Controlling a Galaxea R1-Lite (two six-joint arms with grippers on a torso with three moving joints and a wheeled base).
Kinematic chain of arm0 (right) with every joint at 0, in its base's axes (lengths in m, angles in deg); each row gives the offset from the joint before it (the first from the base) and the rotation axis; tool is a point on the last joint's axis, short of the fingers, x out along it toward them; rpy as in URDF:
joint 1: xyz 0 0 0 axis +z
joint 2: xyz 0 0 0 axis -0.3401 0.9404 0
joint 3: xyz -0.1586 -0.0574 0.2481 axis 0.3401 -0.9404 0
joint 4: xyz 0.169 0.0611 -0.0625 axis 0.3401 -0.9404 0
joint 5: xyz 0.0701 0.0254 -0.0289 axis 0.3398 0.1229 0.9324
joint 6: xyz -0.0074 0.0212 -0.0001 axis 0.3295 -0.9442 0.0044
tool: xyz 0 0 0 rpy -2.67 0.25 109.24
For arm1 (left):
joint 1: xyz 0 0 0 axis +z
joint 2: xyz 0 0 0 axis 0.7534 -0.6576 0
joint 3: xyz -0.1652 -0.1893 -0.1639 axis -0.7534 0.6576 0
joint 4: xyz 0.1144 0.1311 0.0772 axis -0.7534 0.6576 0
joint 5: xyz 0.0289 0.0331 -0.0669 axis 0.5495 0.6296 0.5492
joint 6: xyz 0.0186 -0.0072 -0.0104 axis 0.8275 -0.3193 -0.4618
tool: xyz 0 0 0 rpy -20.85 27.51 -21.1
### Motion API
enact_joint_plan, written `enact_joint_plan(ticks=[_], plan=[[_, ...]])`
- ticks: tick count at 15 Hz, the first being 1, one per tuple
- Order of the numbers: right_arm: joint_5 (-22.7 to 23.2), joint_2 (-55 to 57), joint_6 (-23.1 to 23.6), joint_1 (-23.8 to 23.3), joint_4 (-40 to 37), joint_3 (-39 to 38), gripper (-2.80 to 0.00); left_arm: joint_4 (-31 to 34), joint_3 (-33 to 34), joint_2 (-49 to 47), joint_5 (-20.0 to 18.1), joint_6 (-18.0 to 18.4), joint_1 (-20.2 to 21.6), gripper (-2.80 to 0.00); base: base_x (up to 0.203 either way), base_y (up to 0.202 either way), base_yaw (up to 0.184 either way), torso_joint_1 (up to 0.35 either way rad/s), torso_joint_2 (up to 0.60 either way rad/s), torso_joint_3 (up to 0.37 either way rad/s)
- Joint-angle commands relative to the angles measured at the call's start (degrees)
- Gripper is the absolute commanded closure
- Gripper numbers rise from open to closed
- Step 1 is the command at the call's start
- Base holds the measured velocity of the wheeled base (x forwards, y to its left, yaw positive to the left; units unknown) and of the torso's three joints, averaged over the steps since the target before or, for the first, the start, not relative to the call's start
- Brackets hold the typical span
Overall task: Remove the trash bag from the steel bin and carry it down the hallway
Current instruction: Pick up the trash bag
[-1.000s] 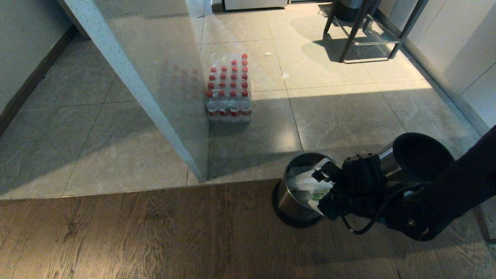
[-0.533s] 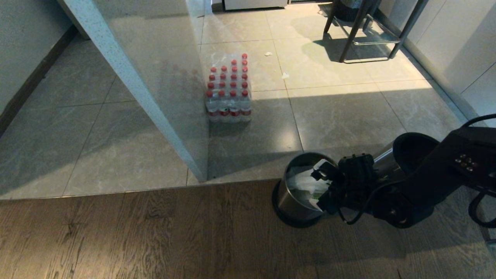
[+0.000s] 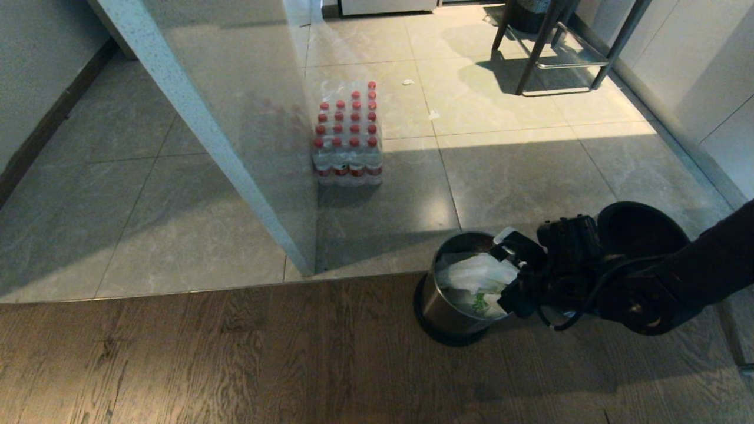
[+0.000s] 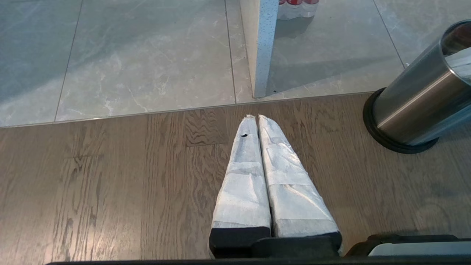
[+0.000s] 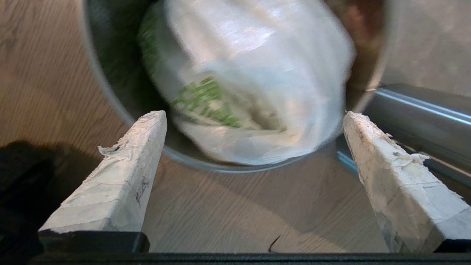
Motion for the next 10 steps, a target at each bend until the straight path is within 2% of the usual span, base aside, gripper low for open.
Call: enact_joint_plan(ticks=[1,3,10], plan=[[0.03,0.07,0.08,-0.69,0.21,0.42,-2.8,0.0,0.0,0.02,0.01,-0.01,0.0,0.0,0.0,0.0,0.0,0.0,0.0,0.0],[-0.03,2.19,-0.08,-0.98,0.24,0.79,-2.8,0.0,0.0,0.02,-0.06,-0.01,0.0,0.0,0.0,0.0,0.0,0.0,0.0,0.0],[0.37,12.05,-1.21,-1.2,0.22,11.56,-2.8,0.0,-0.08,0.02,0.0,-0.01,0.0,0.0,0.0,0.0,0.0,0.0,0.0,0.0]])
